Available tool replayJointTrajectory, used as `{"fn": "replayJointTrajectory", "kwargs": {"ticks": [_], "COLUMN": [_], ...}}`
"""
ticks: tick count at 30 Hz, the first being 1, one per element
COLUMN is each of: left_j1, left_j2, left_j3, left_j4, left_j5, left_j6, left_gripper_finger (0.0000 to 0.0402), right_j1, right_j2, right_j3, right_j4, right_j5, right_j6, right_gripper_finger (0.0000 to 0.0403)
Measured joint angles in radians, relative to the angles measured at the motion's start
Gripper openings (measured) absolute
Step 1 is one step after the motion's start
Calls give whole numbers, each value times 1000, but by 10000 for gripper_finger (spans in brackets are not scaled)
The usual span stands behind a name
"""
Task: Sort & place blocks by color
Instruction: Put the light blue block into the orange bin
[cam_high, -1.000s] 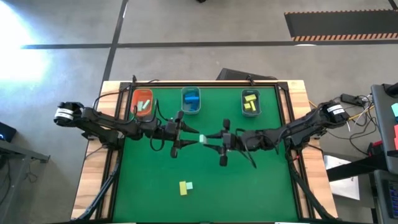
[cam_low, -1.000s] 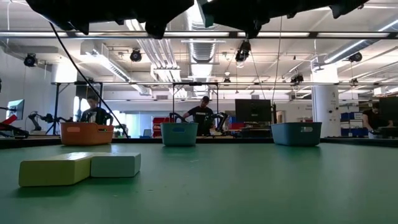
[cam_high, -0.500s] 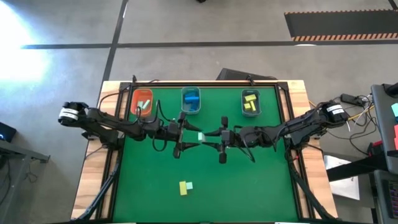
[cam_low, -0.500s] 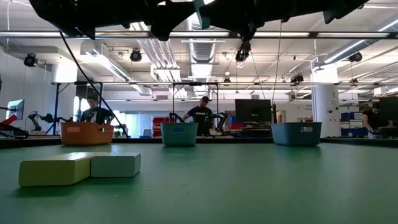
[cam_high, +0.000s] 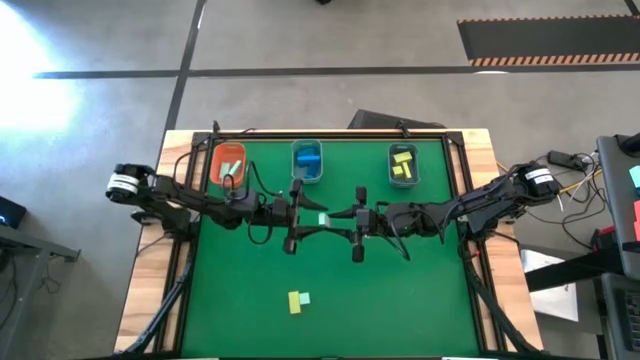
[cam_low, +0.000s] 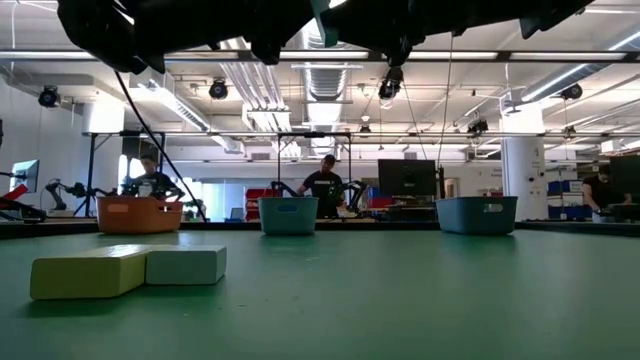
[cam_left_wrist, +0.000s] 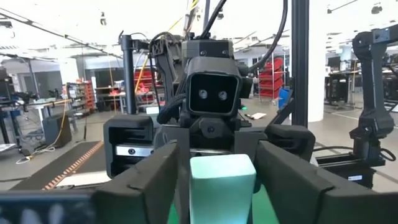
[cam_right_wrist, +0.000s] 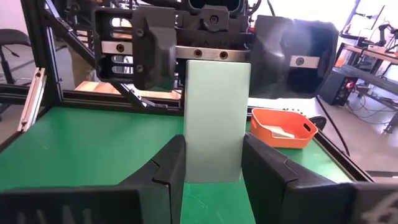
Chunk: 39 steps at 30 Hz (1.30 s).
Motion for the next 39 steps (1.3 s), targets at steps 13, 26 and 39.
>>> {"fn": "replayJointTrajectory", "kwargs": {"ticks": [13, 26, 39], "left_j1": [0, 54, 412], "left_j2": [1, -97, -227], "left_j3": [-1, -3, -10], "left_j4": [-9, -416, -1198], "left_j5": [-5, -386, -1180], "left_j6": [-2, 5, -205], "left_gripper_finger": [117, 117, 117], "right_j1": [0, 0, 0], "right_j2": [0, -125, -152], "right_j3": [0, -1, -1], "right_j4": [-1, -242, -372], "right_j5": [8, 171, 203], "right_j6": [2, 112, 187], "right_gripper_finger": [191, 270, 249]}}
